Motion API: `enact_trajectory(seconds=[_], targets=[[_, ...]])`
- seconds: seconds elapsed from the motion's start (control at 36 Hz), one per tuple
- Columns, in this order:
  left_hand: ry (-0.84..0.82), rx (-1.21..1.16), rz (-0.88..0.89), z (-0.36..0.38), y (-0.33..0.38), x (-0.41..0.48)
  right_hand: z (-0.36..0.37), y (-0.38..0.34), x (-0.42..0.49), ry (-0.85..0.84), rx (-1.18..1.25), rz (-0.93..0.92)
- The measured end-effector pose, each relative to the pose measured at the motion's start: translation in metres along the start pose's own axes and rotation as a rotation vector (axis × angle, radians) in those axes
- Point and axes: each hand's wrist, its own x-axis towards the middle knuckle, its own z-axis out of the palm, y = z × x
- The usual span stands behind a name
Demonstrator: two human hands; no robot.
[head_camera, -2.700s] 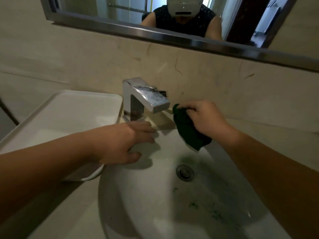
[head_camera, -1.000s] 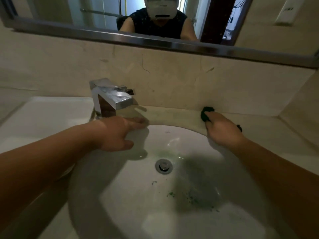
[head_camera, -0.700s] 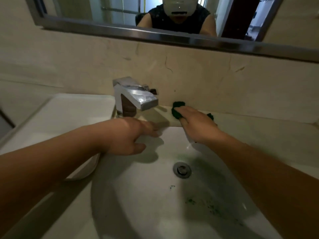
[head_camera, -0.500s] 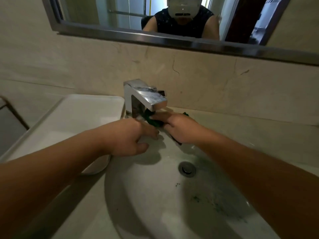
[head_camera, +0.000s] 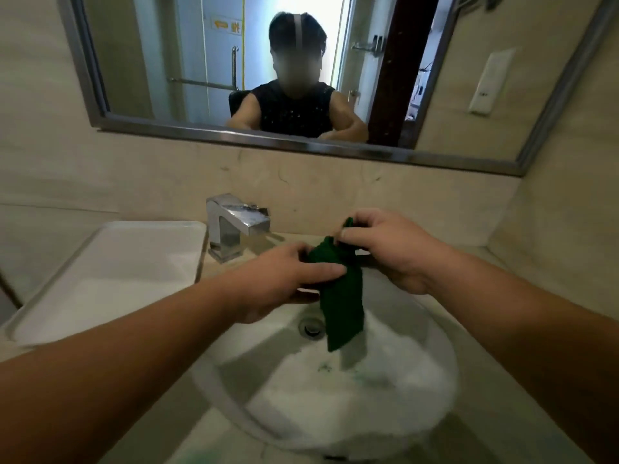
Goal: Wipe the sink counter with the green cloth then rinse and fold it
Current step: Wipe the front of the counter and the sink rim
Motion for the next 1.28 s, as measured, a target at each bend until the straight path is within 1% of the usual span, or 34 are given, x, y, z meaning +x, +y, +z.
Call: enact_trajectory(seconds=[0.06, 0.08, 0.17, 0.22, 0.31, 0.39, 0.47, 0.53, 0.58, 0.61, 0.64, 0.67, 0.69, 0.78, 0.83, 0.86, 0.92, 0.97, 1.06, 1.11, 1.17, 1.22, 1.28], targets=[[0.072, -0.021, 0.009, 0.008, 0.004, -0.004, -0.008, -0.012, -0.015, 0.041, -0.010, -0.016], [0.097, 0.009, 0.013, 0.010, 0.006, -0.007, -0.013, -0.018, -0.023, 0.068, -0.029, -0.027], [0.123, 0.180, 0.043, 0.013, 0.010, -0.022, -0.027, -0.037, -0.043, 0.136, -0.051, -0.067], [0.154, 0.251, 0.066, 0.014, 0.014, -0.033, -0.034, -0.050, -0.055, 0.196, -0.033, -0.082], [0.164, 0.337, 0.099, 0.014, 0.027, -0.050, -0.043, -0.063, -0.067, 0.289, -0.011, -0.101], [0.157, 0.443, 0.112, 0.015, 0.041, -0.069, -0.052, -0.070, -0.072, 0.381, -0.066, -0.113], [0.123, 0.485, 0.080, 0.015, 0.050, -0.083, -0.056, -0.071, -0.076, 0.435, -0.203, -0.121], [0.095, 0.451, 0.053, 0.017, 0.054, -0.089, -0.056, -0.070, -0.079, 0.431, -0.344, -0.089], [0.087, 0.296, 0.046, 0.020, 0.055, -0.093, -0.055, -0.065, -0.083, 0.352, -0.604, -0.040], [0.100, 0.203, 0.051, 0.023, 0.056, -0.094, -0.054, -0.062, -0.084, 0.308, -0.739, -0.042], [0.121, 0.124, 0.056, 0.027, 0.057, -0.095, -0.052, -0.058, -0.087, 0.257, -0.812, -0.069], [0.146, 0.057, 0.059, 0.032, 0.058, -0.095, -0.049, -0.054, -0.091, 0.185, -0.808, -0.098], [0.174, -0.001, 0.055, 0.037, 0.058, -0.095, -0.045, -0.050, -0.096, 0.091, -0.753, -0.120], [0.217, -0.127, 0.003, 0.049, 0.059, -0.091, -0.028, -0.038, -0.105, -0.196, -0.516, -0.066], [0.203, -0.221, 0.018, 0.053, 0.062, -0.089, -0.017, -0.030, -0.105, -0.288, -0.385, -0.060], [0.206, -0.248, 0.040, 0.054, 0.062, -0.087, -0.012, -0.027, -0.104, -0.294, -0.325, -0.072], [0.251, -0.226, 0.072, 0.055, 0.065, -0.088, -0.005, -0.023, -0.104, -0.263, -0.257, -0.122], [0.312, -0.159, 0.091, 0.054, 0.065, -0.089, -0.004, -0.023, -0.104, -0.222, -0.257, -0.154], [0.371, -0.051, 0.091, 0.050, 0.061, -0.092, -0.004, -0.026, -0.105, -0.197, -0.208, -0.139], [0.346, -0.009, 0.104, 0.048, 0.057, -0.097, -0.004, -0.026, -0.107, -0.153, -0.184, -0.125], [0.304, 0.131, 0.126, 0.046, 0.051, -0.102, -0.006, -0.024, -0.108, -0.126, -0.118, -0.084], [0.240, 0.272, 0.117, 0.046, 0.045, -0.109, -0.005, -0.021, -0.111, -0.150, 0.002, -0.023], [0.179, 0.301, 0.076, 0.049, 0.039, -0.116, -0.003, -0.020, -0.113, -0.181, 0.086, 0.024]])
